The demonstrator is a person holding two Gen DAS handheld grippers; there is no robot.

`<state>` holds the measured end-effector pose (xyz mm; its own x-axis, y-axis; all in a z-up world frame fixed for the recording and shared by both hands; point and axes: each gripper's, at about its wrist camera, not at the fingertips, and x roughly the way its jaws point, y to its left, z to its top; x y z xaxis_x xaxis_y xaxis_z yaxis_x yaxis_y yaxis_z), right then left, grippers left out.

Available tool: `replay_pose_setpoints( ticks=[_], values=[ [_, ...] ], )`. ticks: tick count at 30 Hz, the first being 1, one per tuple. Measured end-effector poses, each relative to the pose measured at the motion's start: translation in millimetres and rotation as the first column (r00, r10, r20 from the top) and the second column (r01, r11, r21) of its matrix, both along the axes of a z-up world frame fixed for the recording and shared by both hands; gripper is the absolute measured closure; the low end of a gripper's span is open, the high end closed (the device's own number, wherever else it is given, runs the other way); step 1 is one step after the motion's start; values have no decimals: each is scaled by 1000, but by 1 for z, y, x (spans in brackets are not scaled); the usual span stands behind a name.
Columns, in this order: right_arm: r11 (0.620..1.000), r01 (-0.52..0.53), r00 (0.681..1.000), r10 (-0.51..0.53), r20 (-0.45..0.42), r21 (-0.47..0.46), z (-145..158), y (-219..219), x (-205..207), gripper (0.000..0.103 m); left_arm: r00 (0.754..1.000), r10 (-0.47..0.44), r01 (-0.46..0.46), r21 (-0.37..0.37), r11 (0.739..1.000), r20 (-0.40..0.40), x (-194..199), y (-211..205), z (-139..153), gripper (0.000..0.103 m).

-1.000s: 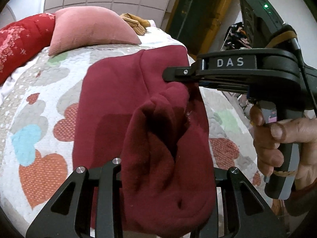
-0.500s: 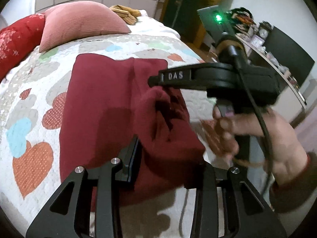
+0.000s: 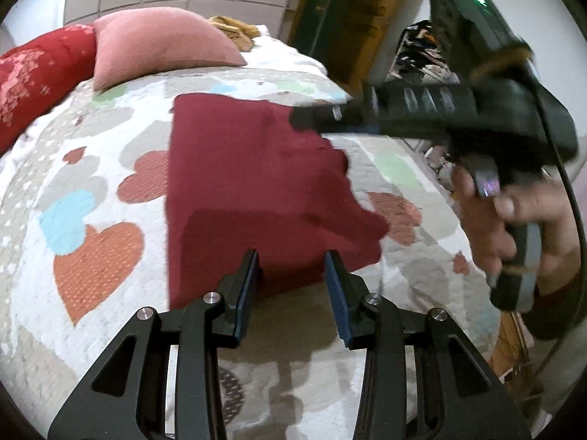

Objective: Fold small clothes

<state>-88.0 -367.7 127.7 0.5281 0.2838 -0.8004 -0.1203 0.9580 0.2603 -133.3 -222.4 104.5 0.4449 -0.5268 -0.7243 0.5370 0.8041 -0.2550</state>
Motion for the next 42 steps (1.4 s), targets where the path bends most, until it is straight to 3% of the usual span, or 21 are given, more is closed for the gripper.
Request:
replay_pose_setpoints(
  ticks=[4,8,11,15,17,20,25,28,30,35,42],
  values=[
    [993,-34,999,30,-38,-110,-22,12,-12,77,999,43,-43,21,999,2,6,12,-5,67],
    [978,26,995,-46,-92,-206,-55,-9,-33,77,998,69,-68,21,997,-16,13,19,-13,67],
    [991,67,995,-76,-72,-113,-71,-24,-45,77,996,83,-83,12,996,-32,18,21,-16,67],
    [993,116,992,-117,-36,-33,-56,-35,-52,77,993,108,-111,-66,992,-54,33,31,-5,64],
    [988,153,988,-153,-5,-20,-46,-34,-52,53,989,127,-135,-107,985,-78,45,36,-3,38],
    [978,210,977,-209,52,-9,-36,-37,-55,36,983,143,-161,-172,972,-114,59,39,-3,36],
    [968,251,968,-250,-24,19,-55,-47,-36,33,977,141,-166,-152,974,-161,83,32,-16,36],
    [956,284,959,-282,-40,76,-64,-58,-30,22,975,135,-159,-129,979,-174,90,26,-27,32],
    [947,309,951,-306,-45,85,-73,-64,-25,19,974,133,-155,-114,981,-181,93,23,-34,28],
    [938,310,950,-301,-76,157,-95,-66,-17,13,959,121,-160,-137,978,-258,98,21,-53,22],
    [961,241,968,-248,36,134,-102,-57,-24,3,984,101,-133,-220,966,-149,90,23,-63,15]
  ],
)
